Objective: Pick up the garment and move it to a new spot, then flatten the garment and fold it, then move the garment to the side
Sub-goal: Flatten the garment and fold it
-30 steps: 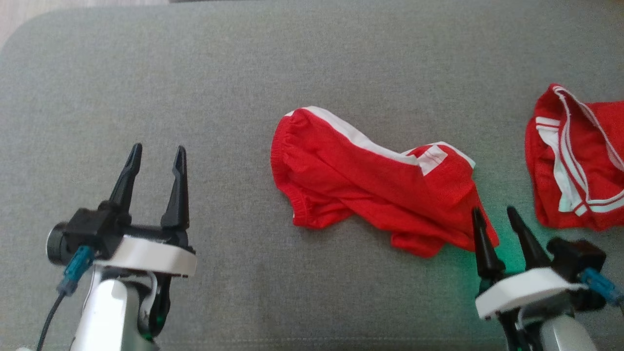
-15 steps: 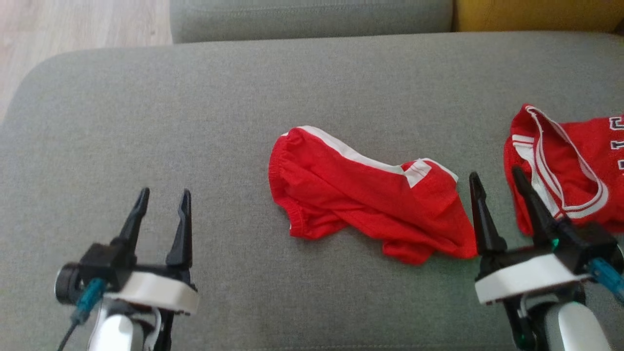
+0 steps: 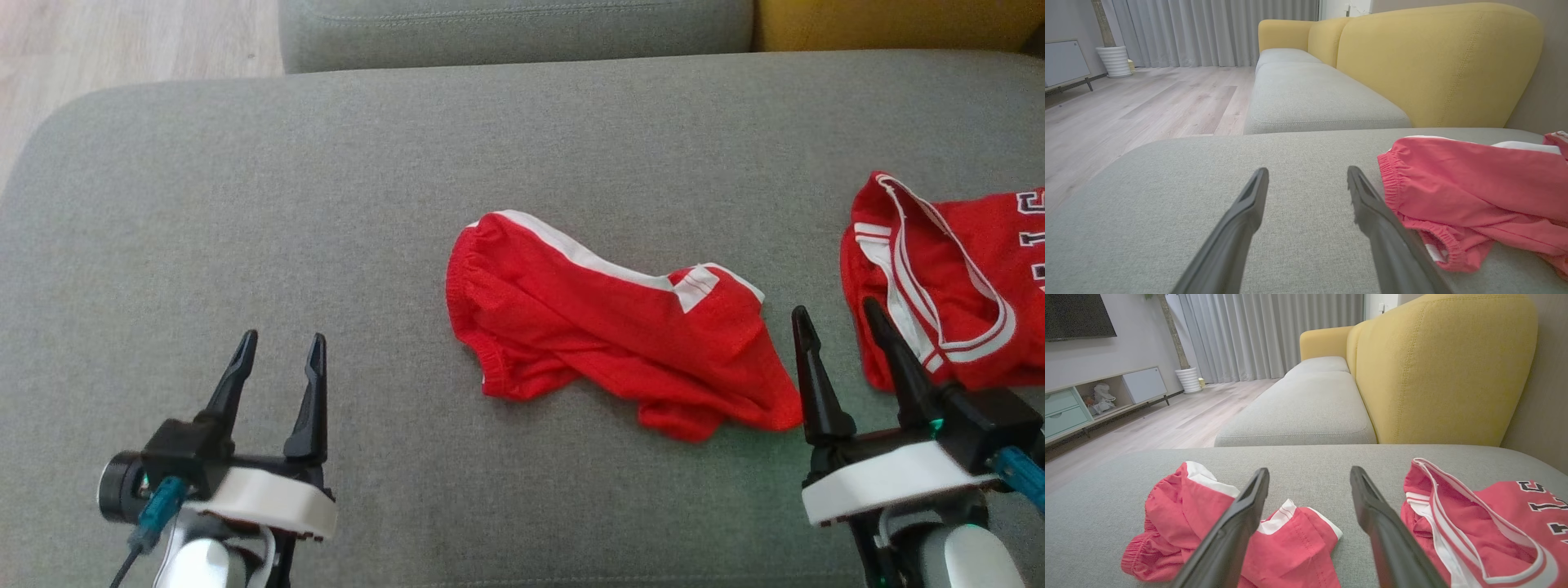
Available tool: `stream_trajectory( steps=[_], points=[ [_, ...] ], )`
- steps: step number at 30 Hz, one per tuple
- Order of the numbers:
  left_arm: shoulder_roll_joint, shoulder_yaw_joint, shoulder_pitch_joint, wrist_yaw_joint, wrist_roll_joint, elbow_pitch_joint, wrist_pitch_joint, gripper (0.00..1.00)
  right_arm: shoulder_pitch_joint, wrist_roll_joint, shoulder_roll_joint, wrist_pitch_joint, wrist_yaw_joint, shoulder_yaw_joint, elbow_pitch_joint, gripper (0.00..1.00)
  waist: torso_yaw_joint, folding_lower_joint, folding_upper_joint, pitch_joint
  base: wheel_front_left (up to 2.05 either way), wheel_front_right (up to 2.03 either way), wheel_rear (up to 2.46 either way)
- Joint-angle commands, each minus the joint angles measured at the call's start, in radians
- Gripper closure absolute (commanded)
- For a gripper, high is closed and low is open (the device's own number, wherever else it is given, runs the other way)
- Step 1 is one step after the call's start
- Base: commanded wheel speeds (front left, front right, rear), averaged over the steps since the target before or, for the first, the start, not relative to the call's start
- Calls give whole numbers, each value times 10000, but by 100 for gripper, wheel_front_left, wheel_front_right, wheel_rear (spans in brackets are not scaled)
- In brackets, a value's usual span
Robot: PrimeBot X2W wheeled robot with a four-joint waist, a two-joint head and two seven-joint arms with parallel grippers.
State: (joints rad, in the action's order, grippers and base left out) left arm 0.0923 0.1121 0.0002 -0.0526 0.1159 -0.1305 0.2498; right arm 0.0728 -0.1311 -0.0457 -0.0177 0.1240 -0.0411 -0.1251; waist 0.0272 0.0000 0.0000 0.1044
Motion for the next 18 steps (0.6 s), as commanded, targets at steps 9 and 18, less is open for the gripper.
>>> stream_trajectory(
  steps=[9, 18],
  points=[
    [188, -145, -775, -63, 116, 249, -39, 0, -327, -93, -45, 18, 67, -222, -388, 0, 33, 0, 0, 343, 0, 0, 0],
    [18, 1226, -3278, -637, 472, -836, -1491, 0, -877, -204, -45, 38, 67, -473, -311, 0, -300, 0, 0, 1253, 0, 0, 0]
  ],
)
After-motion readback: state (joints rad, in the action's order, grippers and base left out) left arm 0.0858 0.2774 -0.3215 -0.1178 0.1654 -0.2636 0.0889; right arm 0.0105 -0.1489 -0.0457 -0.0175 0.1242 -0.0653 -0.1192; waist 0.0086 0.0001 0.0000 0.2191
